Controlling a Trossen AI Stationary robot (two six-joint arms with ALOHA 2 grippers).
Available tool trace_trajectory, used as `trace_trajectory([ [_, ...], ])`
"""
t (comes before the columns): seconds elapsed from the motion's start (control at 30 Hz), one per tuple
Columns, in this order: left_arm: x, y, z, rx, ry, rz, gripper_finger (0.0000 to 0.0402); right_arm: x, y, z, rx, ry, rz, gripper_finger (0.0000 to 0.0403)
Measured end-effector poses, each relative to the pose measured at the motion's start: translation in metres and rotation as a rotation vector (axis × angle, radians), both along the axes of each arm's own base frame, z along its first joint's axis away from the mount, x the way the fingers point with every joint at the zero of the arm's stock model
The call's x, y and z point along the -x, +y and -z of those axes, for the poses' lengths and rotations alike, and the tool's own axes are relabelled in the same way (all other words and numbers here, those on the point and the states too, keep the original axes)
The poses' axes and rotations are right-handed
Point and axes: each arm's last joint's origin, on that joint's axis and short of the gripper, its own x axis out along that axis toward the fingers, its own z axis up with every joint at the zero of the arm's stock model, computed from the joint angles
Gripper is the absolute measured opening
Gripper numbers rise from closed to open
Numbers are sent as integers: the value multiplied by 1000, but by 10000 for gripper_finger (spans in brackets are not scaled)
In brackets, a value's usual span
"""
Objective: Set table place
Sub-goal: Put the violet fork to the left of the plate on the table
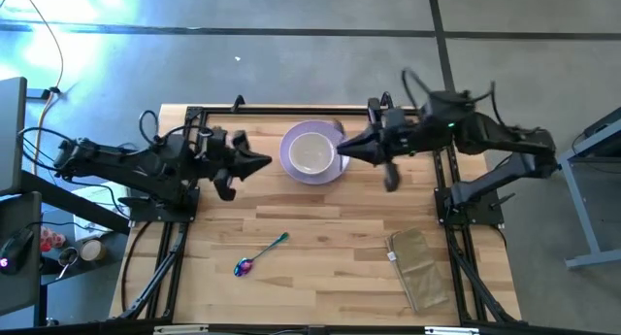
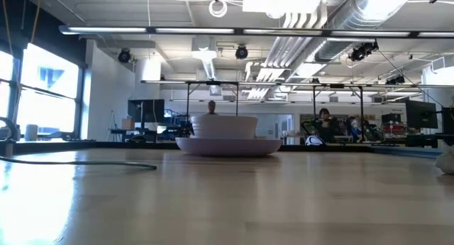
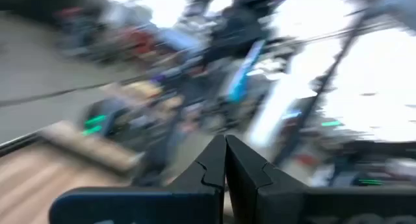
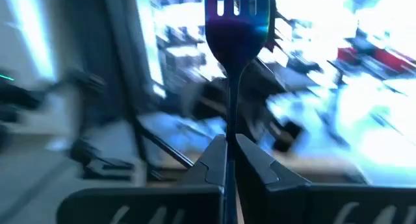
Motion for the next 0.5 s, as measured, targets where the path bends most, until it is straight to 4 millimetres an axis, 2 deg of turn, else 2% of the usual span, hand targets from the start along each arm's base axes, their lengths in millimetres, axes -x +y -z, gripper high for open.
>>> trace_trajectory([
  [0.13,-25,-5,-1,-42,-155,190,0,-5,5,-3,2,-60,-135,0],
  [0.27,-47,4,9,33,-207,322,1,-22,9,3,4,-80,-245,0],
  [0.43,-70,17,27,118,-191,370,1,-48,11,19,-18,-31,-292,0],
  [0.5,-75,21,28,115,-178,381,1,-56,9,24,-31,-18,-299,0],
])
